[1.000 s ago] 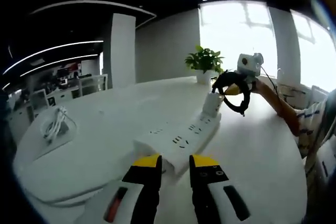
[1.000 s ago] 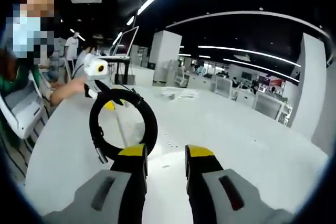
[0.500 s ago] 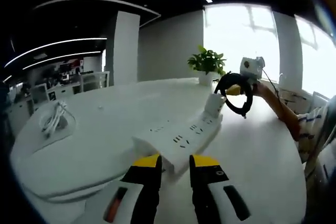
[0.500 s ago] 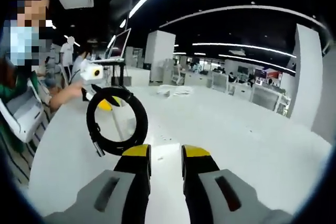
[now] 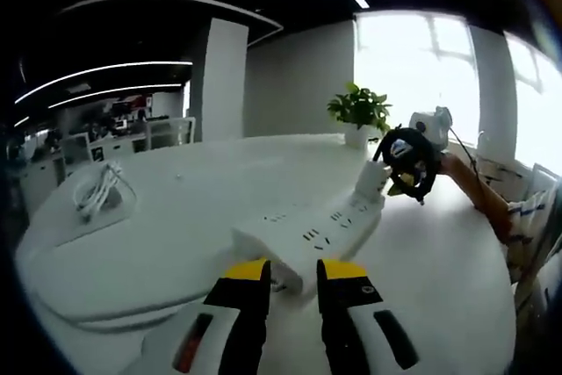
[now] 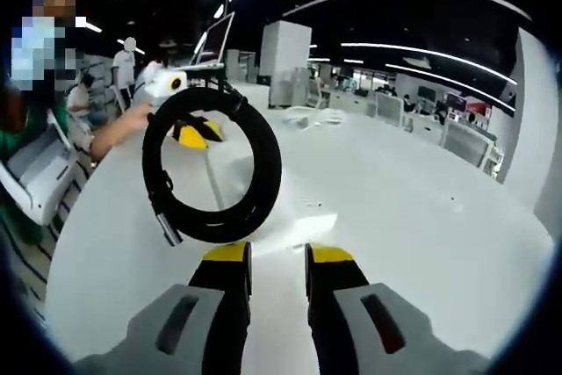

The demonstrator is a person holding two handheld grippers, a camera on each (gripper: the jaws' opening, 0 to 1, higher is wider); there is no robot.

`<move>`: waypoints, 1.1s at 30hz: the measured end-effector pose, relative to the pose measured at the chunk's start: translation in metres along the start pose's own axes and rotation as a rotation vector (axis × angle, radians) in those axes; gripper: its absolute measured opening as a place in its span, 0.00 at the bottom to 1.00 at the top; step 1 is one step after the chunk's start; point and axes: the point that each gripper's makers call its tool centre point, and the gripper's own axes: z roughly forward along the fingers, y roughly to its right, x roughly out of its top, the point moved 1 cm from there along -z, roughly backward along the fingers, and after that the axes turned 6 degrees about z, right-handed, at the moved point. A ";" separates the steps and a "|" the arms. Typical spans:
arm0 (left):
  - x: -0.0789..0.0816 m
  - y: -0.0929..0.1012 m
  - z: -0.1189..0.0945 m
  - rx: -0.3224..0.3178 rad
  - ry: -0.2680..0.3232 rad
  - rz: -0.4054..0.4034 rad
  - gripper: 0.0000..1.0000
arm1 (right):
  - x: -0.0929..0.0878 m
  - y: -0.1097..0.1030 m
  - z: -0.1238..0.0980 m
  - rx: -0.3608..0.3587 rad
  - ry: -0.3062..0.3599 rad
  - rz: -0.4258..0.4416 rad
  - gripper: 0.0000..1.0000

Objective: Straighten the power strip on the desk, plug the charger into it

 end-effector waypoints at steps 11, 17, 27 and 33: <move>0.005 -0.004 0.002 0.038 0.015 -0.027 0.23 | -0.006 -0.012 0.014 0.049 -0.028 0.010 0.23; 0.001 -0.005 0.003 0.056 -0.005 0.005 0.22 | -0.006 -0.014 0.019 0.048 -0.034 0.010 0.23; -0.003 -0.001 0.005 0.039 -0.023 0.033 0.22 | -0.007 -0.011 0.021 0.040 -0.029 0.023 0.22; -0.003 0.000 0.006 0.032 -0.021 0.032 0.20 | -0.007 -0.010 0.021 0.034 -0.036 0.020 0.22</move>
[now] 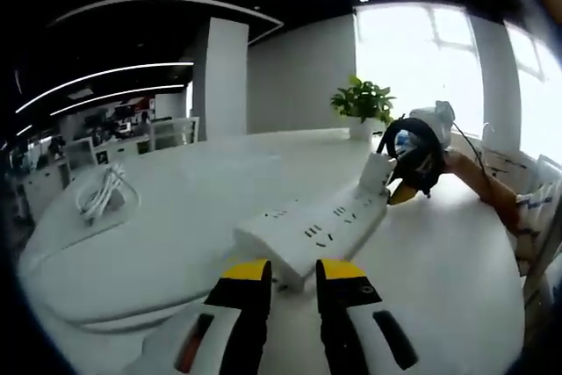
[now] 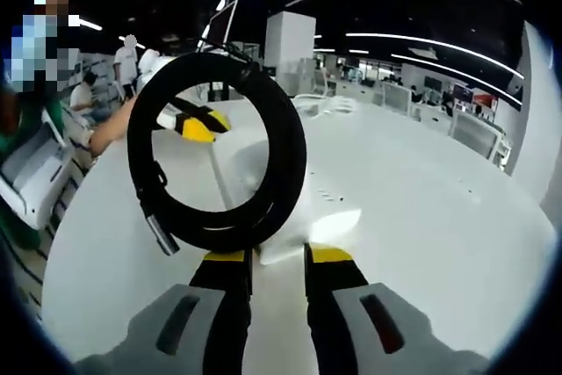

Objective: Straighten the power strip on the desk, plug the charger into it

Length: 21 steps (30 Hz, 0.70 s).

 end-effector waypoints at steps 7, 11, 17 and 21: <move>-0.002 0.004 0.001 -0.022 -0.006 0.010 0.20 | 0.000 0.001 0.000 -0.002 -0.007 -0.001 0.23; -0.005 0.005 0.002 -0.022 -0.018 0.027 0.20 | 0.000 0.001 0.000 -0.001 -0.013 -0.007 0.23; -0.005 0.005 0.001 -0.018 -0.019 0.030 0.20 | 0.001 0.005 0.001 -0.005 -0.017 0.004 0.22; -0.005 0.004 0.001 -0.016 -0.019 0.043 0.20 | 0.002 0.005 0.002 -0.008 -0.016 0.004 0.22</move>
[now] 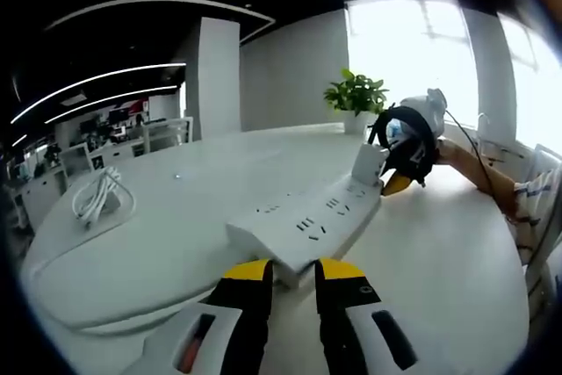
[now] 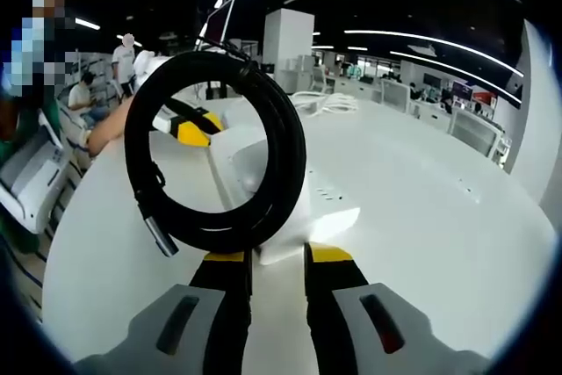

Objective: Straighten the power strip on the desk, plug the charger into it

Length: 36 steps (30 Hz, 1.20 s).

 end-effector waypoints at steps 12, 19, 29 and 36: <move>-0.002 -0.005 0.002 0.020 -0.008 0.030 0.20 | 0.004 0.006 0.003 -0.024 0.005 0.008 0.21; -0.003 -0.009 0.002 0.034 -0.008 0.025 0.19 | 0.006 0.008 0.006 -0.041 0.002 0.010 0.20; -0.004 -0.018 0.002 0.071 0.000 0.015 0.18 | 0.007 0.002 0.013 -0.082 -0.002 0.017 0.19; -0.005 -0.022 0.002 0.094 0.006 0.010 0.17 | 0.008 -0.001 0.018 -0.107 0.001 0.032 0.18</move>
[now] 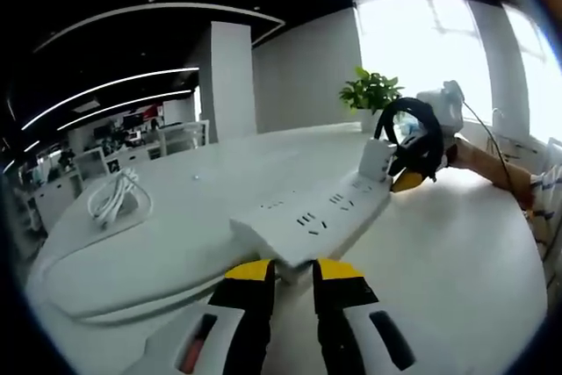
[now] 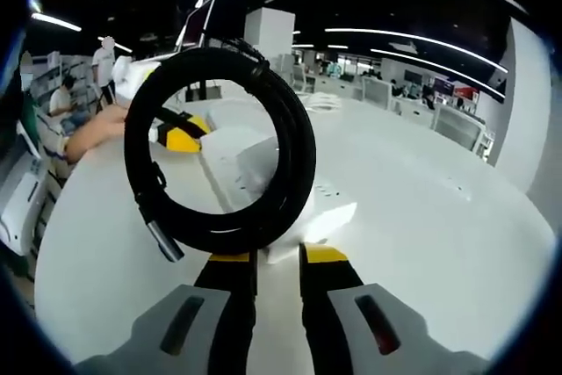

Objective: Straighten the power strip on the desk, plug the charger into it

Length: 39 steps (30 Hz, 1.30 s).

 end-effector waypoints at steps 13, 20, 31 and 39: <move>-0.001 -0.003 0.000 0.015 -0.004 0.004 0.17 | 0.001 0.003 0.002 -0.014 0.005 0.022 0.17; -0.001 -0.004 0.000 0.015 -0.006 -0.002 0.16 | 0.001 0.004 0.002 -0.017 0.002 0.019 0.17; -0.001 -0.003 0.000 0.017 -0.005 -0.008 0.16 | 0.001 0.004 0.001 -0.021 0.000 0.014 0.17; -0.001 -0.003 0.000 0.008 0.001 -0.013 0.16 | -0.001 0.005 0.002 -0.038 -0.002 0.032 0.18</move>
